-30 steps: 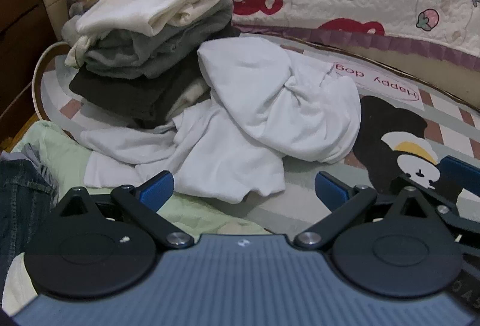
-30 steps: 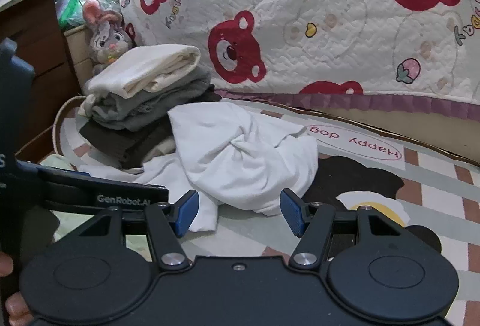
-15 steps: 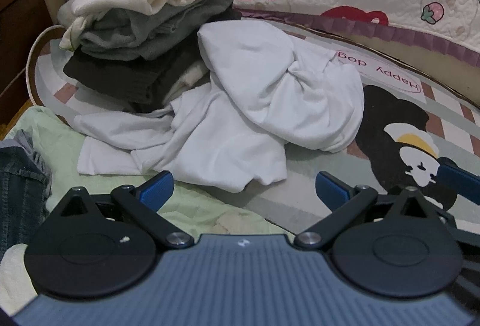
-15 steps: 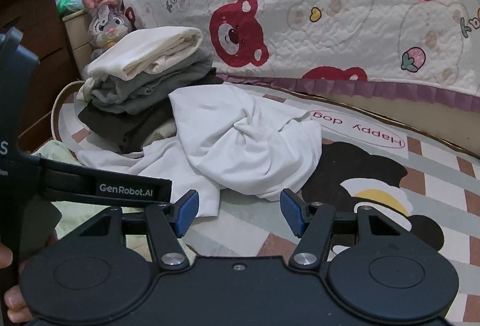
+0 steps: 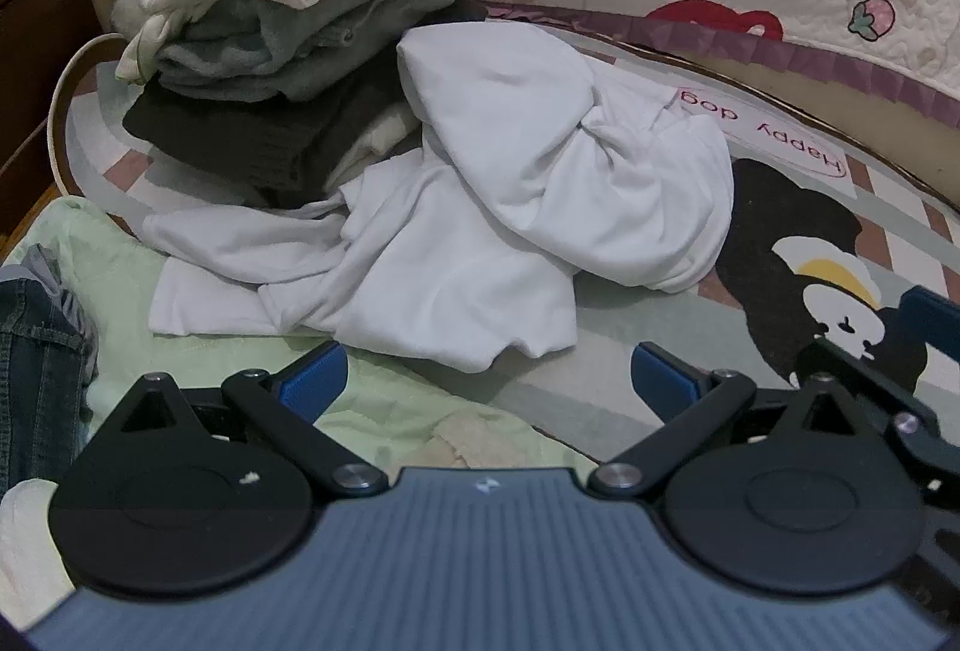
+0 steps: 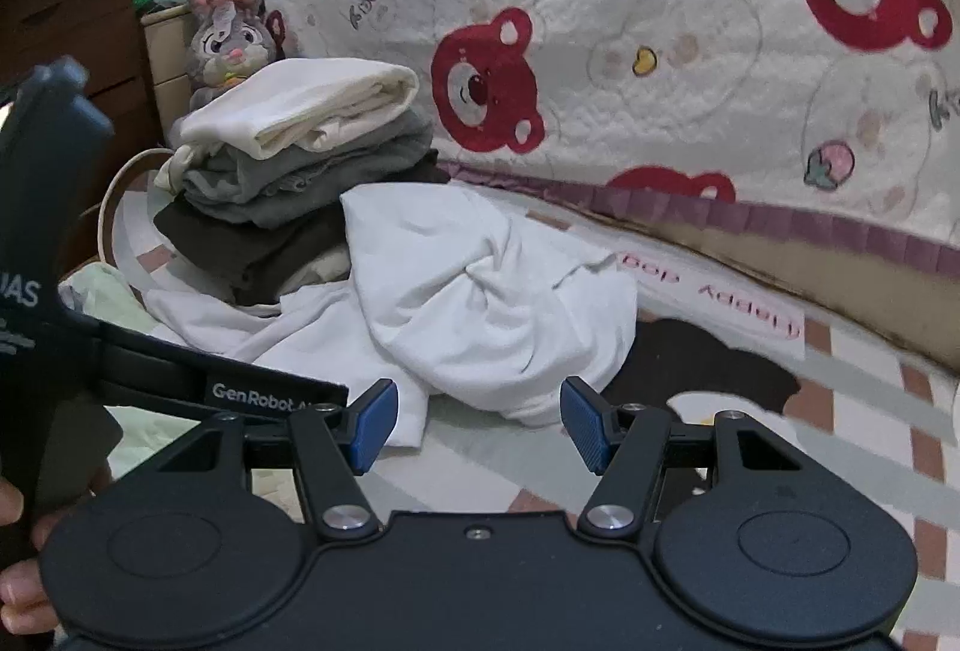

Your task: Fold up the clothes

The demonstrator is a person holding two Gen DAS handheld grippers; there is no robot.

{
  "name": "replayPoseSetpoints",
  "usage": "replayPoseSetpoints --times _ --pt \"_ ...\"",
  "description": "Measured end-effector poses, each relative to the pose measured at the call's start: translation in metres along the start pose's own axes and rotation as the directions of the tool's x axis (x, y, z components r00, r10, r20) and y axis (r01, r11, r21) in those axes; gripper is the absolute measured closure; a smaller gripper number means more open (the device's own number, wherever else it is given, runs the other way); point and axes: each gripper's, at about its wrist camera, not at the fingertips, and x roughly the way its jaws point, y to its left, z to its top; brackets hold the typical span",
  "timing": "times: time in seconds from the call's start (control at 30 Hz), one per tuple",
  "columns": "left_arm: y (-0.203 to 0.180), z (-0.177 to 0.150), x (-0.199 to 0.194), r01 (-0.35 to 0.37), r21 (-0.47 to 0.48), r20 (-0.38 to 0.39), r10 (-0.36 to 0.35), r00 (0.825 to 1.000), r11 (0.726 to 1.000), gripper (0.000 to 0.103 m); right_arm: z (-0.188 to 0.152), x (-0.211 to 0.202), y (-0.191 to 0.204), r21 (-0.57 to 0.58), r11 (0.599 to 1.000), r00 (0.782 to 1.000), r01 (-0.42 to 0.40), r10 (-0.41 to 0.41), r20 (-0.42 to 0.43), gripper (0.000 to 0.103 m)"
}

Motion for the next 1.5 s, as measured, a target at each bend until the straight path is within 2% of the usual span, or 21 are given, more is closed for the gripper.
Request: replayPoseSetpoints --times 0.23,0.37,0.43,0.53,0.6,0.67,0.7,0.73,0.77,0.83,0.9,0.93,1.03,1.1,1.17,1.23,1.3,1.33,1.4,1.43,1.5 --pt "0.001 -0.001 0.008 -0.026 0.003 -0.007 0.026 1.000 1.000 0.001 -0.003 0.006 0.001 -0.033 0.999 1.000 0.009 -0.009 -0.001 0.038" --pt "-0.001 -0.005 0.014 -0.059 0.052 0.040 0.057 0.998 0.997 0.001 -0.002 0.012 -0.010 -0.026 1.000 1.000 0.013 -0.013 0.019 0.038" --pt "0.000 -0.003 0.017 -0.048 0.053 0.041 0.046 0.998 0.997 0.001 0.004 0.016 -0.022 0.003 1.000 0.999 -0.009 0.009 0.031 0.038" --pt "0.010 0.000 0.021 0.003 0.005 0.025 -0.003 1.000 1.000 0.001 0.014 0.024 -0.038 0.006 0.999 0.998 -0.050 0.050 0.045 0.037" --pt "0.019 0.002 0.025 0.018 -0.034 0.011 -0.018 1.000 0.999 0.007 0.019 0.032 -0.046 -0.031 0.997 0.997 -0.067 0.068 0.031 0.034" --pt "0.021 0.006 0.028 -0.029 -0.025 0.010 0.029 1.000 0.999 0.018 0.020 0.042 -0.056 -0.044 0.996 0.997 -0.080 0.081 0.018 0.034" --pt "0.022 0.009 0.031 -0.054 -0.019 0.002 0.054 0.999 0.998 0.021 0.019 0.048 -0.063 -0.038 0.994 0.995 -0.100 0.101 0.007 0.033" --pt "0.024 0.012 0.033 -0.068 -0.017 -0.009 0.068 0.998 0.998 0.023 0.018 0.056 -0.069 -0.016 0.993 0.993 -0.120 0.119 -0.016 0.032" --pt "0.028 0.017 0.036 -0.058 -0.026 -0.026 0.057 0.998 0.998 0.029 0.017 0.068 -0.077 0.029 0.990 0.989 -0.136 0.137 -0.053 0.032" --pt "0.033 0.031 0.041 -0.028 -0.045 -0.055 0.026 0.998 0.999 0.032 0.015 0.090 -0.093 0.121 0.979 0.976 -0.163 0.178 -0.124 0.032" --pt "0.033 0.048 0.049 -0.021 -0.040 -0.064 0.018 0.998 0.999 0.035 0.014 0.115 -0.109 0.256 0.949 0.956 -0.184 0.233 -0.179 0.032" --pt "0.032 0.056 0.054 -0.029 -0.033 -0.060 0.027 0.998 0.999 0.038 0.014 0.128 -0.119 0.338 0.920 0.943 -0.197 0.272 -0.193 0.032" --pt "0.030 0.073 0.076 -0.093 -0.023 -0.030 0.093 0.995 0.995 0.042 0.014 0.165 -0.148 0.566 0.791 0.900 -0.232 0.396 -0.184 0.032" --pt "0.031 0.082 0.091 -0.132 -0.024 -0.011 0.132 0.991 0.991 0.050 0.011 0.185 -0.159 0.644 0.728 0.887 -0.237 0.433 -0.163 0.033" --pt "0.039 0.078 0.103 -0.143 -0.056 0.000 0.143 0.990 0.988 0.054 0.008 0.201 -0.164 0.675 0.701 0.880 -0.229 0.445 -0.164 0.040" --pt "0.050 0.068 0.111 -0.121 -0.067 0.031 0.123 0.992 0.990 0.057 0.006 0.207 -0.163 0.650 0.730 0.891 -0.211 0.416 -0.179 0.045" --pt "0.060 0.059 0.118 -0.103 -0.038 0.039 0.104 0.994 0.994 0.056 0.005 0.204 -0.158 0.572 0.794 0.913 -0.204 0.365 -0.183 0.051" --pt "0.065 0.058 0.121 -0.100 -0.039 0.026 0.101 0.995 0.994 0.056 0.004 0.199 -0.153 0.507 0.837 0.928 -0.207 0.331 -0.169 0.059" --pt "0.078 0.061 0.125 -0.060 -0.097 0.003 0.060 0.998 0.993 0.052 0.001 0.190 -0.140 0.350 0.912 0.951 -0.215 0.277 -0.135 0.064" --pt "0.084 0.061 0.127 -0.018 -0.149 -0.003 0.017 1.000 0.989 0.050 -0.001 0.188 -0.135 0.294 0.932 0.959 -0.213 0.258 -0.121 0.073" --pt "0.094 0.061 0.130 0.059 -0.242 -0.011 -0.063 0.998 0.969 0.042 -0.007 0.190 -0.130 0.269 0.942 0.965 -0.198 0.236 -0.116 0.076"
